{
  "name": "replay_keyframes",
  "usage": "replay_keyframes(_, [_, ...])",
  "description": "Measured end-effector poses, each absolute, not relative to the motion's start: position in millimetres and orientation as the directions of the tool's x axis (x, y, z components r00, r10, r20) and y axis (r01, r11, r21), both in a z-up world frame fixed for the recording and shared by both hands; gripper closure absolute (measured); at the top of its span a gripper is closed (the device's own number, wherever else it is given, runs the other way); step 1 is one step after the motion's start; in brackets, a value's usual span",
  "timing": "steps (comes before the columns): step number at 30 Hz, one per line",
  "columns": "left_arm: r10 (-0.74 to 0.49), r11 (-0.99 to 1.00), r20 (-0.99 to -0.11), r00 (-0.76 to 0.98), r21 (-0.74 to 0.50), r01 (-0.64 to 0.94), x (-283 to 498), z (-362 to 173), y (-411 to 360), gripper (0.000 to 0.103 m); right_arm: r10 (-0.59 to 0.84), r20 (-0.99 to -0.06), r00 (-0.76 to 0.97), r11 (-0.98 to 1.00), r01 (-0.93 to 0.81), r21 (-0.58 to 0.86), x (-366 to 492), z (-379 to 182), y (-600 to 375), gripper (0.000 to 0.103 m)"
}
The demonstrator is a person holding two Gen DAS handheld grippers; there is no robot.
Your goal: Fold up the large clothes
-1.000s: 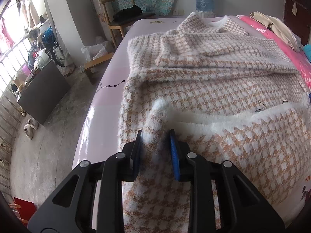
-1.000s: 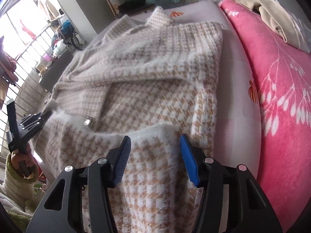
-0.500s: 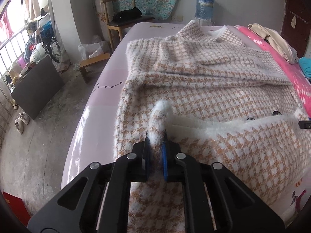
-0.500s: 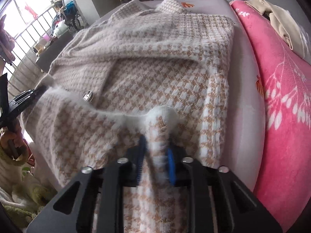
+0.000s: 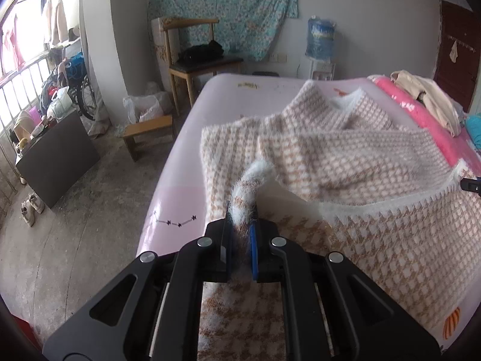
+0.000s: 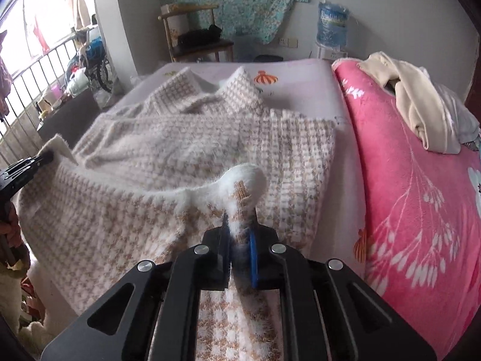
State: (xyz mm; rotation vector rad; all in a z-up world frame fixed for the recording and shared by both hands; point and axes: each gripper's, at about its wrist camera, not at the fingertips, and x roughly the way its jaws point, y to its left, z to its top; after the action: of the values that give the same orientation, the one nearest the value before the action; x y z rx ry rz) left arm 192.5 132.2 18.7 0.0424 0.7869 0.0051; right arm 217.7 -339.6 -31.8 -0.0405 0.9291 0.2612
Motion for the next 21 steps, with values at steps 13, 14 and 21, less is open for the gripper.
replay_keyframes(13, [0.02,0.999,-0.672,0.74,0.038,0.007,168.4,25.5,139.7,0.061,0.171,-0.778,0.604,0.981,-0.179,0.077,199.2,-19.3,-353.3,0.047])
replay_keyframes(14, [-0.008,0.999,-0.649,0.761,0.018,0.027,160.6,34.7,138.6,0.061,0.179,-0.759,0.626,0.98,-0.185,0.078,191.3,-9.7,-353.1,0.047])
replay_keyframes(21, [-0.322,0.942,-0.71,0.627,-0.175,0.286,158.9,23.4,74.5,0.062,0.376,-0.752,0.541,0.898,-0.413,0.152,182.8,-14.4,-279.1,0.058])
